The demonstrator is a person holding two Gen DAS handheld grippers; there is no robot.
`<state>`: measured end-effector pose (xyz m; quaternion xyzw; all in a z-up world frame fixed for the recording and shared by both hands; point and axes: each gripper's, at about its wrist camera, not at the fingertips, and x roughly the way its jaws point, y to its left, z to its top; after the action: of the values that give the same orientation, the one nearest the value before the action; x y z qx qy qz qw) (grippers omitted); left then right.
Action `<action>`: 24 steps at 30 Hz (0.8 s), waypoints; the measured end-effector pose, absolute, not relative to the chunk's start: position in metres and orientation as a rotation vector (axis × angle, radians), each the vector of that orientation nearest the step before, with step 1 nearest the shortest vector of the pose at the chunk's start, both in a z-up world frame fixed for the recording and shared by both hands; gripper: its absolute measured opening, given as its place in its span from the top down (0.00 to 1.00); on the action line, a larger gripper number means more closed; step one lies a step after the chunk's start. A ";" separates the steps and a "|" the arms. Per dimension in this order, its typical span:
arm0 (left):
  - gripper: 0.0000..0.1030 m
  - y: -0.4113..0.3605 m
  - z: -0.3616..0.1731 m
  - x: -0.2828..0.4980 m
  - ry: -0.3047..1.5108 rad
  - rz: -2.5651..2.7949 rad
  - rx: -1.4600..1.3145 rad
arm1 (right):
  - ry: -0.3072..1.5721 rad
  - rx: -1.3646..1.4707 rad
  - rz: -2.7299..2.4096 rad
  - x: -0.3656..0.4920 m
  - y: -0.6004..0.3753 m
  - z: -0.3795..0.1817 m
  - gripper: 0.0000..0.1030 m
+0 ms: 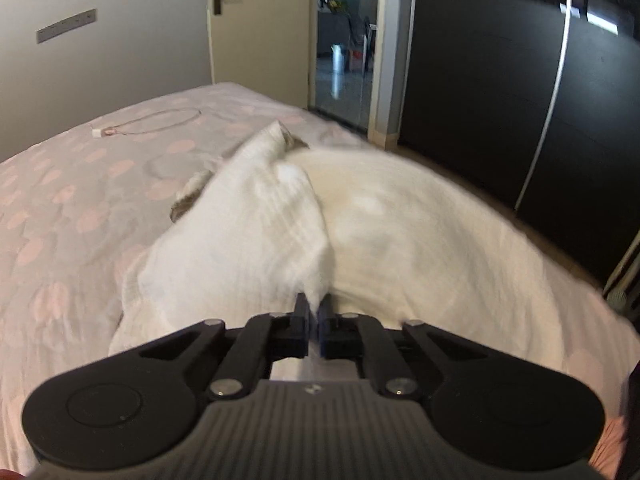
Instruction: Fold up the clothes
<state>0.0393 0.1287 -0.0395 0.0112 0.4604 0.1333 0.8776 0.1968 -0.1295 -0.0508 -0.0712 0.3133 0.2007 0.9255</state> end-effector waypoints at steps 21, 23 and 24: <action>0.20 0.244 0.094 -0.128 0.678 0.640 -0.026 | 0.037 -0.109 0.987 0.042 0.090 0.248 0.96; 0.20 0.256 0.107 -0.144 0.652 0.674 -0.030 | -0.023 -0.095 1.037 0.014 0.121 0.273 0.96; 0.20 0.262 0.113 -0.152 0.639 0.692 -0.035 | -0.044 -0.073 1.072 -0.001 0.132 0.285 0.96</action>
<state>-0.1525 0.2618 0.1131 -0.0170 0.3079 0.3334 0.8909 -0.0013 0.1318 0.2852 -0.0347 -0.0208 0.5105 0.8589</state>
